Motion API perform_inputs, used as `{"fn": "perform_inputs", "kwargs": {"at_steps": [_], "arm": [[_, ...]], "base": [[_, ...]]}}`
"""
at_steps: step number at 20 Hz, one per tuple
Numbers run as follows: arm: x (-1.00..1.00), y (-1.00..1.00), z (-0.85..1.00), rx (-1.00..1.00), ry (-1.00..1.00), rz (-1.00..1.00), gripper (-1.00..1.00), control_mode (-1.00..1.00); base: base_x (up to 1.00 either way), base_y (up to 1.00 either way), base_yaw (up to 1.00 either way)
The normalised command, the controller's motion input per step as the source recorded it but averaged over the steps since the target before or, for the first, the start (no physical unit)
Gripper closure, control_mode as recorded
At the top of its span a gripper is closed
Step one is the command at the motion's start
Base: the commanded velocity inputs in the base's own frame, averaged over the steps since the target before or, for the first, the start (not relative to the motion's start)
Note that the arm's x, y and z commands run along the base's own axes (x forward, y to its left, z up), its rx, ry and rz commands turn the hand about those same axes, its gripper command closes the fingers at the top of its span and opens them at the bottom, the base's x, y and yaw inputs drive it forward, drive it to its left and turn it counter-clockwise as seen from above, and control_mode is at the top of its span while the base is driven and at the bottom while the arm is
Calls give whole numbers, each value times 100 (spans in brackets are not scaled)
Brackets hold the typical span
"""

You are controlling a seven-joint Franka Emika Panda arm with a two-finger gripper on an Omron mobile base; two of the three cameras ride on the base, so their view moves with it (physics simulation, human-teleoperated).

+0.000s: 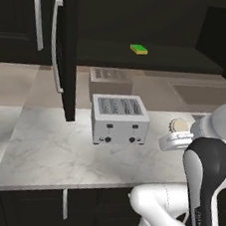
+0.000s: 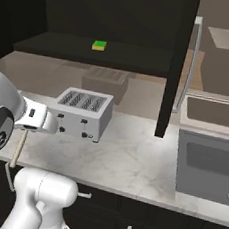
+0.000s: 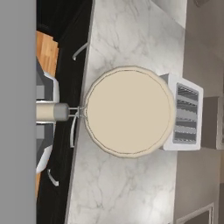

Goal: Pick up the dish brush and sponge from the sink, and place them back in the cabinet, and close the cabinet doors.

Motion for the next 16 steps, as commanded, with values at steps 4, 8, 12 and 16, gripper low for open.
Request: {"fn": "perform_inputs", "kwargs": {"at_steps": [4, 8, 12, 16], "arm": [[0, 0, 0, 0, 0, 0, 100, 100], [0, 0, 0, 0, 0, 0, 100, 100], [0, 0, 0, 0, 0, 0, 100, 100], [0, 0, 0, 0, 0, 0, 100, 100]], "base": [[23, -19, 0], [25, -9, 0], [31, -2, 0], [28, 0, -2]]}}
